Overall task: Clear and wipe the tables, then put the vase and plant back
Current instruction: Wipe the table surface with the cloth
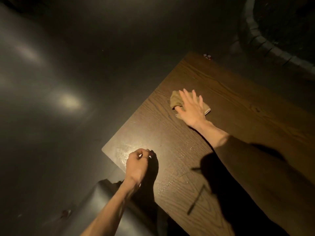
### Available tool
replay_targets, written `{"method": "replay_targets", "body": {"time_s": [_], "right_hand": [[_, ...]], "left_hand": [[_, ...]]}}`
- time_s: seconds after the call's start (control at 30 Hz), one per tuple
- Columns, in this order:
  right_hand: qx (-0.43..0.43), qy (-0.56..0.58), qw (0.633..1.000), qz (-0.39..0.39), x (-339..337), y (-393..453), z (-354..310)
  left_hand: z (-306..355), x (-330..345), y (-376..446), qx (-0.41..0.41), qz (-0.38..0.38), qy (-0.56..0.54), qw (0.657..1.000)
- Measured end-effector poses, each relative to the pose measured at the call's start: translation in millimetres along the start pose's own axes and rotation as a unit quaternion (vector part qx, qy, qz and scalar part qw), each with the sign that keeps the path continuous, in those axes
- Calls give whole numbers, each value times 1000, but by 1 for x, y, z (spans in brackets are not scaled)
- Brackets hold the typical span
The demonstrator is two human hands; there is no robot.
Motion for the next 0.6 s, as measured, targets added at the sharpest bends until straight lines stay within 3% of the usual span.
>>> {"method": "replay_targets", "body": {"time_s": [0.17, 0.3, 0.4, 0.47, 0.57, 0.6], "right_hand": [[-215, 6, 973, -88, 28, -93, -91], [-393, -14, 906, -157, 46, -152, -109], [-505, -51, 846, -164, 30, -111, -101], [-480, -68, 867, -113, 21, -56, -98], [-220, -28, 973, -65, 16, 11, -80], [-144, -4, 988, -64, 19, 16, -78]], "left_hand": [[-12, -28, -2, -37, 33, -16, 999], [-25, -43, -8, -35, 13, 12, 999], [-33, -50, -8, -31, 15, 19, 999], [-35, -55, -9, -25, 26, 11, 999], [-44, -66, -8, -14, 70, 7, 997], [-49, -71, -8, -11, 90, 6, 996]]}}
Point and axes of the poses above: each hand's wrist, its own y-axis towards the middle knuckle, its own x-axis out of the palm, z = x × y, the point moved 4 cm from there along y, towards the middle knuckle, and after that the axes turned 13 degrees about z, right-handed, at the moved point
